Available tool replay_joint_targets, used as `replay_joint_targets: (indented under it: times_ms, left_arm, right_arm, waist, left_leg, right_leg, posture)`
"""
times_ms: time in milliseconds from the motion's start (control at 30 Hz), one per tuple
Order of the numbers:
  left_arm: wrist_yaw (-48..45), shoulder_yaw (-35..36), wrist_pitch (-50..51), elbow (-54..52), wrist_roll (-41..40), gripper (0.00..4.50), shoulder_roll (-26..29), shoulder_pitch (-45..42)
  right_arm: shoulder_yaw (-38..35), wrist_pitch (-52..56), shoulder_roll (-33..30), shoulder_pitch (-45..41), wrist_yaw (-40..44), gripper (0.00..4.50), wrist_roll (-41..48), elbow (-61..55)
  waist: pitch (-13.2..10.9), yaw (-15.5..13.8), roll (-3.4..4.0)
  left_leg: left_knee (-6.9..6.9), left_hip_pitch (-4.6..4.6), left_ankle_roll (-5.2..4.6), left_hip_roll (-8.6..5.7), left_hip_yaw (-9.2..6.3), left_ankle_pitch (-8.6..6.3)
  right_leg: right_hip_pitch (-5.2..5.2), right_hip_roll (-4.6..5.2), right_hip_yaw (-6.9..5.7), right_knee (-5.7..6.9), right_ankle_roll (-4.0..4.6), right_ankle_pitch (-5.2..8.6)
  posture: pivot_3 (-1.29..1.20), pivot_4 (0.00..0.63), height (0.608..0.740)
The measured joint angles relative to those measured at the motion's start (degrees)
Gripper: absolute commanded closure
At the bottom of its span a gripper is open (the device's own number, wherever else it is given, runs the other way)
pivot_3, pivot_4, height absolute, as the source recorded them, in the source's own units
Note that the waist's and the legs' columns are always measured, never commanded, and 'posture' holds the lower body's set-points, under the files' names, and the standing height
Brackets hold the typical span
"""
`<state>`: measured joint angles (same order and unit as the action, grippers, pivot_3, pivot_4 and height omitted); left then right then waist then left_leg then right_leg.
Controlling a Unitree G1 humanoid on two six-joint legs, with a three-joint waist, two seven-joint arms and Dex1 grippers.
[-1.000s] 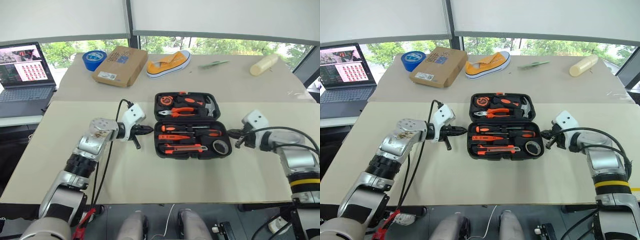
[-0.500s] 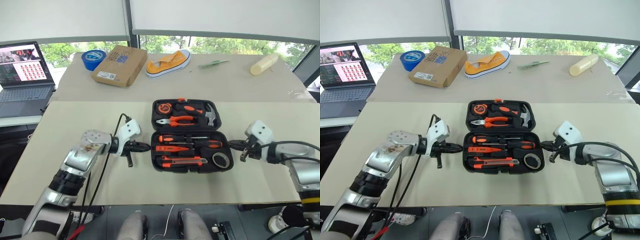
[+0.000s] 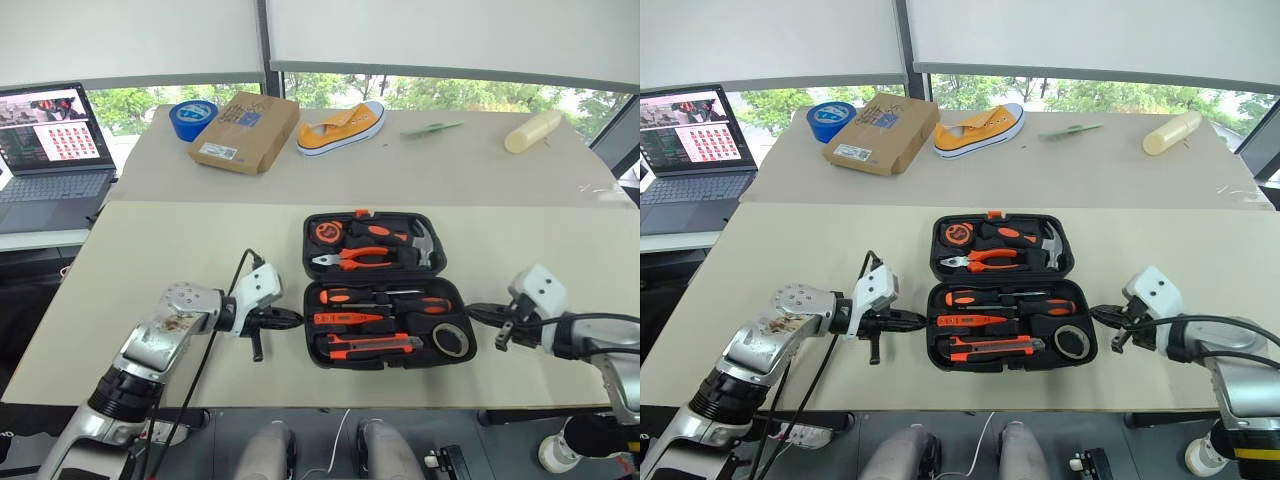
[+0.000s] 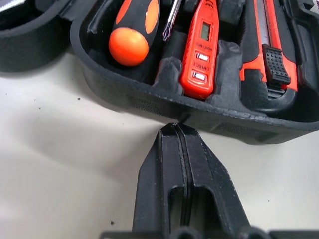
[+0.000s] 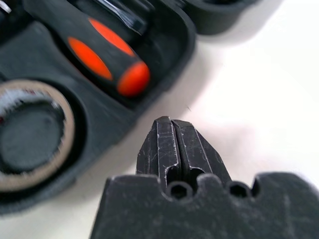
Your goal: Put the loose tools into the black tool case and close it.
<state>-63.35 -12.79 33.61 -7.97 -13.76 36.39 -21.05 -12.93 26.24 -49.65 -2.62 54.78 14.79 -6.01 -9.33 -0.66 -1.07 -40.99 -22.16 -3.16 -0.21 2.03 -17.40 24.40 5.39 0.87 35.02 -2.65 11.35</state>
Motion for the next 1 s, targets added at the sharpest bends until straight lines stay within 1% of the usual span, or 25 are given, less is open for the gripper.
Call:
replay_joint_targets:
  times_ms: [33, 133, 200, 233, 333, 367, 400, 433, 500, 567, 633, 733, 800, 833, 867, 967, 1000]
  left_arm:
    - [0.2, 0.9, 0.1, 1.6, -0.2, 3.46, 0.9, -0.2]
    - [1.2, 4.0, 1.2, 7.3, -0.6, 2.32, 2.9, -3.3]
    - [2.9, 7.2, 4.5, 11.5, -1.7, 1.67, 2.8, -7.0]
    - [4.1, 8.8, 7.8, 13.5, -3.0, 1.16, 1.7, -10.0]
    - [9.3, 13.0, 17.4, 18.9, -6.3, 0.08, -3.6, -19.2]
    - [11.0, 13.9, 19.9, 20.0, -7.1, 0.00, -5.2, -21.8]
    - [12.8, 14.7, 22.2, 21.4, -7.7, 0.00, -6.6, -23.8]
    - [14.6, 15.5, 24.0, 22.9, -7.9, 0.00, -8.1, -25.4]
    - [19.8, 16.8, 27.2, 28.2, -7.8, 0.00, -12.5, -29.2]
    - [24.5, 16.6, 27.7, 32.1, -6.6, 0.00, -16.5, -31.2]
    - [28.1, 16.3, 26.8, 35.0, -5.7, 0.00, -19.2, -31.4]
    - [31.1, 17.7, 26.1, 36.2, -5.6, 0.00, -20.8, -31.8]
    - [31.8, 17.8, 26.0, 36.1, -5.5, 0.53, -21.3, -31.9]
    - [32.4, 17.7, 26.0, 36.0, -5.4, 0.70, -21.4, -31.8]
    - [32.6, 17.7, 26.1, 35.8, -5.4, 1.03, -21.6, -31.7]
    - [32.7, 17.6, 26.6, 33.8, -5.9, 2.24, -22.0, -30.8]
    - [32.8, 17.7, 26.7, 33.2, -6.0, 2.55, -21.9, -30.5]
  right_arm:
    - [-0.7, 1.1, -0.2, -1.4, -0.5, 3.74, 0.2, 0.4]
    - [-3.1, 5.7, -0.9, -6.1, -1.8, 2.61, 2.7, 1.8]
    - [-4.2, 8.8, -1.0, -9.8, -3.0, 2.05, 4.5, 2.2]
    - [-4.3, 11.2, -0.9, -12.0, -3.8, 1.55, 5.5, 2.6]
    - [-3.6, 17.1, 1.3, -19.7, -6.8, 0.57, 7.8, 4.1]
    - [-3.2, 18.5, 2.0, -21.6, -7.6, 0.32, 8.5, 4.3]
    - [-2.7, 20.2, 2.7, -23.4, -8.4, 0.01, 9.0, 4.8]
    - [-2.0, 21.5, 3.6, -25.3, -9.5, 0.01, 9.0, 5.9]
    - [0.1, 24.2, 6.5, -30.8, -12.7, 0.01, 8.4, 11.0]
    - [2.7, 24.7, 9.6, -35.2, -15.8, 0.01, 6.8, 15.7]
    - [4.3, 24.7, 11.8, -37.8, -18.1, 0.01, 5.6, 19.9]
    - [5.4, 24.5, 13.4, -39.2, -19.5, 0.01, 4.4, 24.6]
    - [6.4, 24.1, 13.8, -39.2, -19.8, 0.00, 3.7, 25.7]
    - [6.8, 23.8, 14.3, -39.4, -20.2, 0.52, 3.1, 26.7]
    - [7.1, 23.5, 14.6, -39.5, -20.4, 0.71, 2.6, 27.5]
    - [7.5, 21.6, 14.9, -39.8, -20.5, 1.84, 1.9, 29.1]
    - [7.6, 21.2, 14.9, -39.8, -20.5, 2.17, 1.7, 29.3]
  waist:
    - [0.0, 0.1, 0.00]
    - [0.0, 0.4, -0.01]
    - [0.0, 0.3, -0.01]
    - [0.0, 0.2, -0.01]
    - [0.0, -0.2, -0.02]
    - [0.0, -0.2, -0.02]
    - [0.0, 0.0, -0.02]
    - [0.0, 0.1, -0.03]
    - [0.0, 0.3, -0.03]
    - [0.0, 0.6, -0.03]
    - [0.0, 0.9, -0.04]
    - [0.0, 1.0, -0.03]
    - [0.0, 1.0, -0.03]
    - [0.0, 1.1, -0.03]
    - [0.0, 1.1, -0.03]
    - [0.0, 1.1, -0.03]
    - [0.0, 1.1, -0.03]
  left_leg:
    - [0.01, 0.03, 0.00, 0.02, 0.00, 0.00]
    - [0.02, 0.15, 0.02, 0.03, 0.00, 0.01]
    - [0.01, 0.15, 0.02, 0.03, -0.03, 0.01]
    - [0.00, 0.14, 0.02, 0.02, -0.05, 0.02]
    - [-0.24, -0.01, 0.03, -0.05, -0.15, 0.02]
    - [-0.26, -0.05, 0.04, -0.06, -0.16, 0.03]
    - [-0.26, -0.04, 0.08, -0.07, -0.15, 0.05]
    - [-0.26, -0.04, 0.26, -0.08, -0.13, 0.15]
    - [-0.25, -0.09, 0.33, -0.27, -0.13, 0.19]
    - [-0.18, -0.10, 0.41, -0.31, -0.13, 0.24]
    - [0.02, -0.15, 0.56, -0.31, -0.14, 0.33]
    - [0.11, -0.24, 0.70, -0.29, -0.14, 0.41]
    - [0.10, -0.30, 0.76, -0.32, -0.13, 0.45]
    - [0.10, -0.30, 0.79, -0.33, -0.12, 0.46]
    - [0.09, -0.30, 0.79, -0.35, -0.12, 0.46]
    - [0.09, -0.28, 0.79, -0.35, -0.13, 0.47]
    - [0.09, -0.28, 0.79, -0.35, -0.13, 0.47]
  right_leg:
    - [0.00, -0.03, 0.01, 0.00, 0.01, 0.00]
    - [-0.02, -0.07, 0.01, -0.01, 0.04, 0.01]
    - [-0.02, -0.07, -0.02, 0.01, 0.04, 0.01]
    - [-0.07, -0.05, -0.04, 0.05, 0.04, 0.01]
    - [-0.09, 0.01, -0.14, 0.14, 0.01, -0.01]
    - [-0.09, 0.01, -0.15, 0.13, 0.00, -0.02]
    - [-0.09, 0.01, -0.13, 0.12, 0.00, -0.01]
    - [-0.08, 0.01, -0.12, 0.11, 0.00, -0.01]
    - [-0.04, 0.05, -0.10, 0.08, -0.01, -0.02]
    - [0.02, 0.08, -0.08, 0.08, -0.01, -0.02]
    - [0.16, 0.10, -0.07, 0.08, -0.01, -0.02]
    - [0.39, 0.17, -0.05, 0.19, -0.01, -0.02]
    - [0.45, 0.22, -0.03, 0.21, -0.01, -0.02]
    - [0.45, 0.25, -0.02, 0.22, -0.01, -0.03]
    - [0.45, 0.28, -0.01, 0.23, -0.02, -0.03]
    - [0.44, 0.29, 0.00, 0.26, -0.02, -0.03]
    - [0.44, 0.29, -0.01, 0.27, -0.02, -0.03]
  posture:
    - [0.00, 0.150, 0.735]
    - [0.00, 0.150, 0.735]
    - [0.00, 0.150, 0.735]
    - [0.00, 0.150, 0.735]
    - [0.00, 0.150, 0.735]
    - [0.00, 0.150, 0.735]
    - [0.00, 0.150, 0.735]
    - [0.00, 0.150, 0.735]
    - [0.00, 0.150, 0.735]
    - [0.00, 0.150, 0.735]
    - [0.00, 0.150, 0.735]
    - [0.00, 0.150, 0.735]
    - [0.00, 0.150, 0.735]
    - [0.00, 0.150, 0.735]
    - [0.00, 0.150, 0.735]
    - [0.00, 0.150, 0.735]
    - [0.00, 0.150, 0.735]
